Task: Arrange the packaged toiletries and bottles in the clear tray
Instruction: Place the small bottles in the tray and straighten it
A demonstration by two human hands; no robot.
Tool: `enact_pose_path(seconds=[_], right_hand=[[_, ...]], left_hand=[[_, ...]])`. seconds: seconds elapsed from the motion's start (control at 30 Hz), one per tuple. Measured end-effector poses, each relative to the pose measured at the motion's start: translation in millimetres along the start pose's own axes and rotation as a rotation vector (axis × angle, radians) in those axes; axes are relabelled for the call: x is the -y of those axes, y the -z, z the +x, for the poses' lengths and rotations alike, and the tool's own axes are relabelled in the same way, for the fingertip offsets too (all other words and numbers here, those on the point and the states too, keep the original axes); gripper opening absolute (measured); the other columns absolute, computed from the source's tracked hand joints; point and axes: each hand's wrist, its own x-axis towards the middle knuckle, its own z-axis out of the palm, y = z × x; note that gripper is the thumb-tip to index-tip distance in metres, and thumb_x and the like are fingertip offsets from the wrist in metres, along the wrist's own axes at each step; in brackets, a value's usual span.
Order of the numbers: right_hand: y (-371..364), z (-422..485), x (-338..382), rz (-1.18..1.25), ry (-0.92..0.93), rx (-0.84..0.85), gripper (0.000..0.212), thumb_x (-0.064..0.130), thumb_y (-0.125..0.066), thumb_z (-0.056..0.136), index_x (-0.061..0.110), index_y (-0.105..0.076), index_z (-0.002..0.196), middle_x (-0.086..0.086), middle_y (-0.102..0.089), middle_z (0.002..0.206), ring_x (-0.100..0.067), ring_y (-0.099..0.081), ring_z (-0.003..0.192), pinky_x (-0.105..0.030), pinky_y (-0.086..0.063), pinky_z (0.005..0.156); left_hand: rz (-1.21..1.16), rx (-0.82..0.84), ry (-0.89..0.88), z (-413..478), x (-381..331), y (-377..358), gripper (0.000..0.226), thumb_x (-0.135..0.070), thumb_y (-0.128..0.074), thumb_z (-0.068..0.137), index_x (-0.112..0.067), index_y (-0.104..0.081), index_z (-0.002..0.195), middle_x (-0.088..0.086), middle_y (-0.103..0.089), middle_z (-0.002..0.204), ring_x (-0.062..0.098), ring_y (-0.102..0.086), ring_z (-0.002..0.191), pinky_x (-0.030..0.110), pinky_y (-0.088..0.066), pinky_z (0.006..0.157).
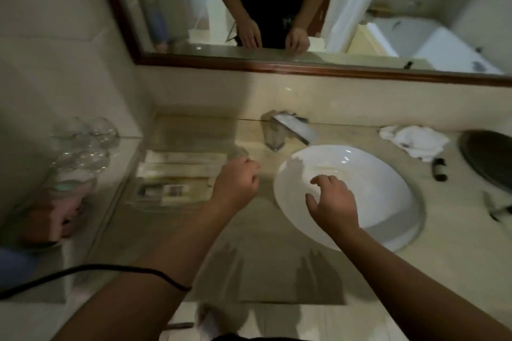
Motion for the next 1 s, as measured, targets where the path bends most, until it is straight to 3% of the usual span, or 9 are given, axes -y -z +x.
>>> enact_pose_path(seconds=[0.1, 0.23, 0.53, 0.7, 0.87, 1.0], right_hand=[[33, -26, -59, 0.013, -0.09, 0.027, 0.043, 0.04, -0.059, 0.084, 0.024, -0.058, 0.123, -0.003, -0.063, 0.118, -0.025, -0.059, 0.103, -0.039, -0.05, 0.087], [72, -73, -152, -0.005, -0.171, 0.035, 0.051, 0.042, -0.06, 0.085, 0.022, -0.053, 0.131, -0.006, -0.06, 0.124, -0.027, -0.057, 0.11, -0.039, -0.048, 0.09], [129, -136, -317, 0.021, -0.438, 0.001, 0.054, 0.038, -0.063, 0.083, 0.021, -0.051, 0.133, -0.009, -0.059, 0.126, -0.03, -0.055, 0.114, -0.039, -0.047, 0.091], [133, -117, -374, 0.024, -0.47, -0.015, 0.055, 0.041, -0.061, 0.084, 0.022, -0.049, 0.135, -0.007, -0.059, 0.124, -0.027, -0.056, 0.111, -0.038, -0.049, 0.09], [136, -72, -424, 0.025, -0.527, -0.014, 0.054, 0.043, -0.062, 0.085, 0.021, -0.048, 0.132, -0.004, -0.059, 0.122, -0.024, -0.058, 0.107, -0.04, -0.052, 0.086], [131, -34, -450, 0.091, -0.592, -0.026, 0.056, 0.047, -0.064, 0.083, 0.02, -0.048, 0.129, -0.006, -0.06, 0.122, -0.026, -0.06, 0.106, -0.043, -0.054, 0.085]], left_hand=[[-0.043, 0.061, -0.061, -7, -68, -38, 0.045, -0.028, -0.044, 0.078, -0.011, -0.063, 0.115, 0.014, -0.061, 0.112, 0.033, -0.056, 0.106, 0.042, -0.047, 0.09], [-0.041, 0.122, -0.135, -24, -165, -97, 0.036, -0.023, -0.054, 0.087, -0.018, -0.059, 0.122, 0.005, -0.059, 0.124, 0.026, -0.053, 0.116, 0.041, -0.046, 0.096], [-0.07, 0.26, -0.315, -9, -333, -178, 0.037, -0.018, -0.053, 0.089, -0.018, -0.059, 0.126, 0.005, -0.06, 0.124, 0.023, -0.056, 0.114, 0.034, -0.048, 0.093], [-0.083, 0.311, -0.288, 38, -381, -225, 0.035, -0.022, -0.055, 0.087, -0.019, -0.059, 0.122, 0.005, -0.063, 0.117, 0.022, -0.059, 0.108, 0.036, -0.05, 0.092], [-0.105, 0.363, -0.183, 99, -413, -263, 0.038, -0.027, -0.057, 0.088, -0.021, -0.056, 0.125, 0.006, -0.061, 0.124, 0.024, -0.06, 0.108, 0.036, -0.05, 0.092], [-0.133, 0.378, -0.112, 141, -422, -292, 0.04, -0.031, -0.059, 0.086, -0.012, -0.059, 0.121, 0.01, -0.063, 0.118, 0.028, -0.058, 0.11, 0.034, -0.047, 0.092]])
